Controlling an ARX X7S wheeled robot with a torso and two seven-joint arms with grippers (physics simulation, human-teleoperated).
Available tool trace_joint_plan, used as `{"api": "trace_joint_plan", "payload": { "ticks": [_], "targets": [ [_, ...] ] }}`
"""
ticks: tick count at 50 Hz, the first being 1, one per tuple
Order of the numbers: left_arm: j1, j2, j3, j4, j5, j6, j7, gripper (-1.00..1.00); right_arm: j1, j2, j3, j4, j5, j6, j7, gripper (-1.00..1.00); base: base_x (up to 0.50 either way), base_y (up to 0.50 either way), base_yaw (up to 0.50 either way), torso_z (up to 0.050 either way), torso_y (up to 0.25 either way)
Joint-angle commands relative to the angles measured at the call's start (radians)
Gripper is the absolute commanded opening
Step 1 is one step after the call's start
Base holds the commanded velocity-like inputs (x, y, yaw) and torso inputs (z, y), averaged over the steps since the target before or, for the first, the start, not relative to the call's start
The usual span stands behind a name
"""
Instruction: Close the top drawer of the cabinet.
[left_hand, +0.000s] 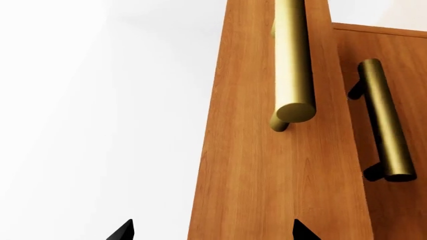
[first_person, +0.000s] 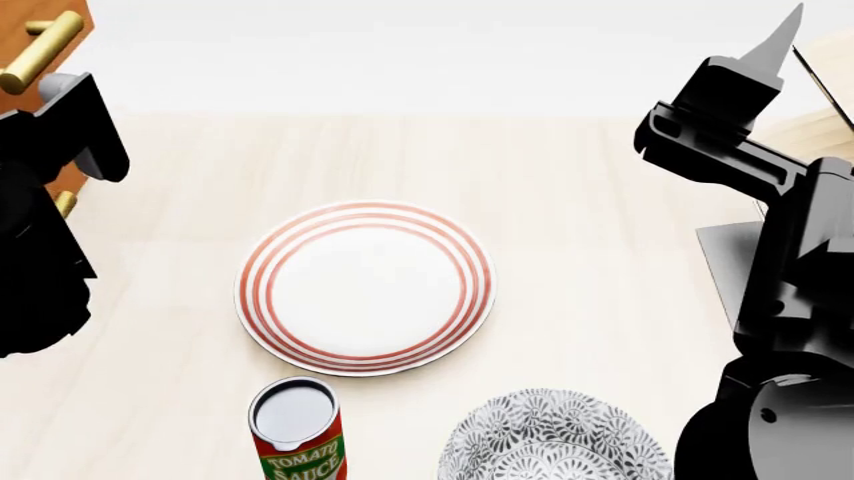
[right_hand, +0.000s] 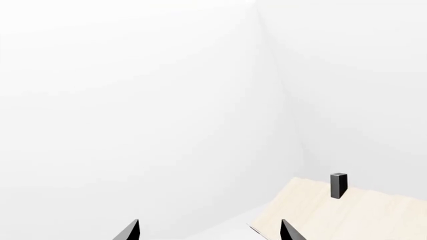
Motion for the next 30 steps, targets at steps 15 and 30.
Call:
{"api": "trace_joint_plan", "payload": {
  "ticks": [15,30],
  "targets": [
    [-0.050,-0.080,0.004,-0.018,0.010,-0.061,-0.025,1.00,-0.006,0.014,0.009,-0.048,0.031,0.031,0.028,1.00,0.00,0.00,0.00,0.000,0.001],
    [-0.056,-0.103,-0.077,-0.018,0.004,-0.144,-0.179,1.00,-0.020,0.021,0.015,-0.111,0.067,0.084,0.057,1.00,0.00,0.00,0.00,0.000,0.001]
  ]
}}
